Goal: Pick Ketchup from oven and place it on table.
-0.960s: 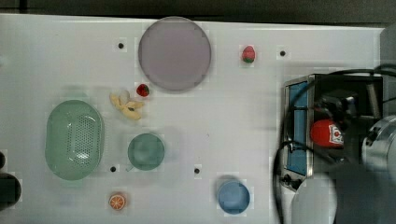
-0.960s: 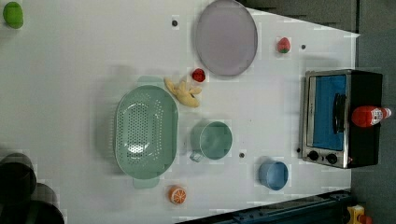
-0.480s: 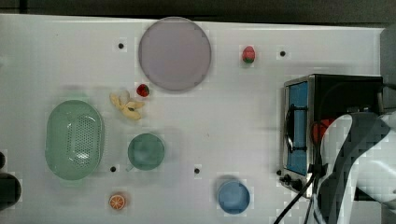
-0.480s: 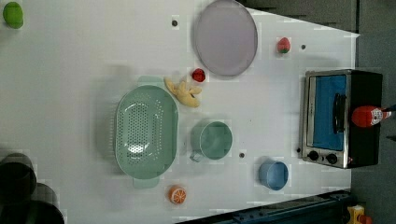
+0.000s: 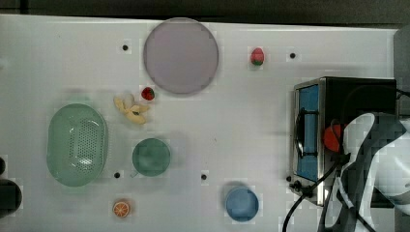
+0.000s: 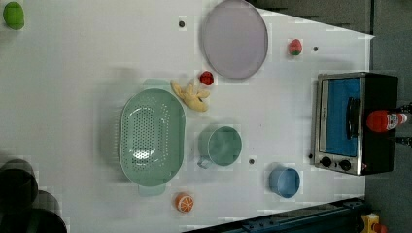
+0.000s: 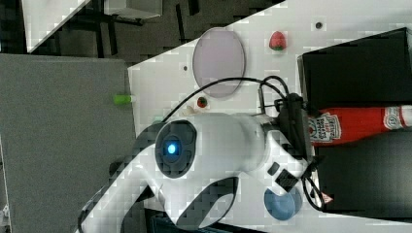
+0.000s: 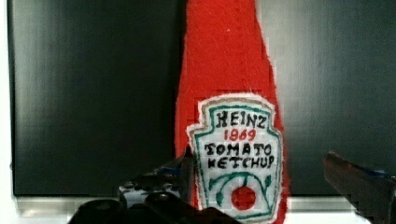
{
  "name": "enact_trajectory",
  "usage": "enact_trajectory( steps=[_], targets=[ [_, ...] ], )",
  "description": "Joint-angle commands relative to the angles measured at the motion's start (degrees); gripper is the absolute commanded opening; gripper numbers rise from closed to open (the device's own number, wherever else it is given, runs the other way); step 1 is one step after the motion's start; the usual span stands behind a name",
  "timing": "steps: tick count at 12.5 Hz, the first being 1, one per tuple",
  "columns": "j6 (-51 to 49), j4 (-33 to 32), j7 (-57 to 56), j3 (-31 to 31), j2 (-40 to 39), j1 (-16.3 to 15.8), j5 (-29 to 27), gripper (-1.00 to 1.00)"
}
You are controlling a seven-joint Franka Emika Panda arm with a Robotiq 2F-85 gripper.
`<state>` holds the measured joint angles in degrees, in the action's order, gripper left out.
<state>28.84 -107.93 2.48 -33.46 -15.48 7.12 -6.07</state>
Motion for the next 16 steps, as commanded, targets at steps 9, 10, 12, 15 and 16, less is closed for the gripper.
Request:
enact_trajectory(
  steps=[9, 10, 12, 15, 16],
  targets=[
    [7.70, -4.81, 0.03, 0.73, 0.89, 0.69, -3.98, 0.29],
    [7.68, -4.57, 0.03, 0.63, 1.28, 0.70, -3.83, 0.29],
    [6.90, -2.67, 0.03, 0.96, 2.94, 0.25, -3.30, 0.29],
    [1.33, 4.37, 0.03, 2.38, 6.90, -2.17, 2.23, 0.29],
    [-2.19, 7.22, 0.03, 3.18, 8.12, -3.05, 4.33, 0.29]
  ],
)
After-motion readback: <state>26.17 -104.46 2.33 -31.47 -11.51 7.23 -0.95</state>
